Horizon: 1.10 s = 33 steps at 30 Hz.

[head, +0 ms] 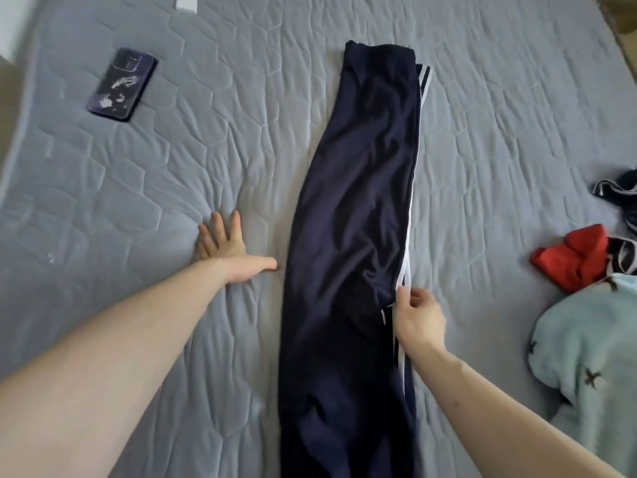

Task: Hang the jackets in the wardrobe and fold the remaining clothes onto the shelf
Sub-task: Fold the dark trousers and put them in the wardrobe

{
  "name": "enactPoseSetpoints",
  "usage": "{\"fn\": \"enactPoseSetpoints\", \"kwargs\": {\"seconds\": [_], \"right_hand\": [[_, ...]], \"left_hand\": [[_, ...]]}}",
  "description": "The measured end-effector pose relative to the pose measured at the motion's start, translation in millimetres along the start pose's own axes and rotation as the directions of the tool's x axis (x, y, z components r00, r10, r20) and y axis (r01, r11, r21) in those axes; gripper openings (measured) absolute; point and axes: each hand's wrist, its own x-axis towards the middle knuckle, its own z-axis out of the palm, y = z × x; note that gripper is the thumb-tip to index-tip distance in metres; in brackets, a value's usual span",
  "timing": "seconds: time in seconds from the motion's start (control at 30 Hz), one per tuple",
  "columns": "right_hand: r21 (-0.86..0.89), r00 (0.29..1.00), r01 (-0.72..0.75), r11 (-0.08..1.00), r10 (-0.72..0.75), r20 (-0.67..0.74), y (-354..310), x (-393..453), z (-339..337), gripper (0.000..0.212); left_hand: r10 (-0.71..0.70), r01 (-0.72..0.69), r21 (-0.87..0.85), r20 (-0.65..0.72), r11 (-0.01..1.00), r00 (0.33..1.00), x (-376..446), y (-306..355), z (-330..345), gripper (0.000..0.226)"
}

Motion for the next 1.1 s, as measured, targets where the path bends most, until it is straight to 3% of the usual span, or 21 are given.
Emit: {"fn": "enactPoseSetpoints", "kwargs": {"seconds": [0.07,0.2,0.37,0.47,0.53,0.6,0.67,0.73,0.9,1.1], "right_hand": [[-0.006,0.999,0.000,1.000,0.000,0.041,2.7,-25.3,-0.8,0.027],[-0.108,0.995,-0.035,0.994,0.044,0.086,23.0,-64.3,-9.4,0.052],[-0.096,0.998,-0.043,0.994,0.039,-0.040,45.6,-85.6,-24.7,0.035],[-0.100,0.999,-0.018,0.995,0.013,-0.047,52.7,-94.6,-32.8,0.029],[-0.092,1.000,-0.021,0.996,0.020,-0.008,59.3,-104.8,-38.5,0.033],[-0.097,0.993,-0.072,0.993,0.081,0.086,70.6,-119.6,-43.8,0.040],[-0.139,0.960,-0.151,0.979,0.179,0.216,88.8,-136.9,-48.8,0.049],[-0.187,0.917,-0.191,0.964,0.243,0.315,112.4,-154.0,-53.1,0.044],[-0.121,0.889,-0.260,0.958,0.287,0.356,144.8,-185.6,-60.8,0.020],[-0.207,0.829,-0.293,0.934,0.356,0.432,139.9,-231.9,-73.4,0.029]], "left_hand": [[0.075,-0.079,-0.075,-0.054,0.994,0.996,-30.8,-16.7,19.4,0.133],[0.119,-0.122,-0.290,-0.030,0.949,0.992,-111.3,-45.4,73.5,0.111],[0.075,-0.087,-0.501,-0.046,0.861,0.996,-202.1,-58.2,131.1,0.081],[0.047,0.050,-0.595,0.146,0.802,0.988,-234.8,-64.2,149.1,0.049],[0.075,0.140,-0.586,0.327,0.798,0.942,-253.8,-69.9,156.2,0.031],[0.088,0.183,-0.582,0.405,0.793,0.910,-268.1,-75.7,163.5,0.026],[0.087,0.205,-0.608,0.416,0.767,0.905,-279.0,-78.6,169.2,0.024],[0.075,0.217,-0.635,0.400,0.741,0.913,-287.9,-80.3,172.1,0.018],[0.012,0.188,-0.595,0.315,0.781,0.949,-303.5,-89.8,168.3,0.005],[-0.008,0.198,-0.400,0.429,0.895,0.903,-338.8,-114.0,152.7,0.011]]}}
